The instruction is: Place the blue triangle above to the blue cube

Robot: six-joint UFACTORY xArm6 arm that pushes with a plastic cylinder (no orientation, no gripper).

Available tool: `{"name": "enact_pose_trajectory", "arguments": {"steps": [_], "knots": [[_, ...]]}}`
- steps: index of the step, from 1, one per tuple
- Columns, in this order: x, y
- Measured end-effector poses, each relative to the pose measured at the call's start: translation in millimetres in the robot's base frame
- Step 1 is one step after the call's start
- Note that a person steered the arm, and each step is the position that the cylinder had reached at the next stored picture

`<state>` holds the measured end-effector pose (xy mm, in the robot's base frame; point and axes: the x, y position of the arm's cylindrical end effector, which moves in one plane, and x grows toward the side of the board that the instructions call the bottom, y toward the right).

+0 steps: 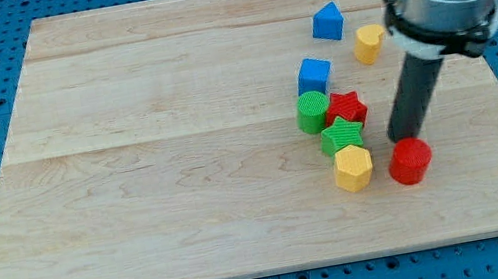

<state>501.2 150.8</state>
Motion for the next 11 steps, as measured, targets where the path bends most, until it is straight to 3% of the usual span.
{"name": "enact_pose_trajectory", "arguments": {"steps": [2,3,4,5,6,9,10,11], "knots": [[-109,116],[-215,93],[-282,3],[-277,-42],[-250,-7],[-146,-26],[-159,-44],[-210,-40]]}}
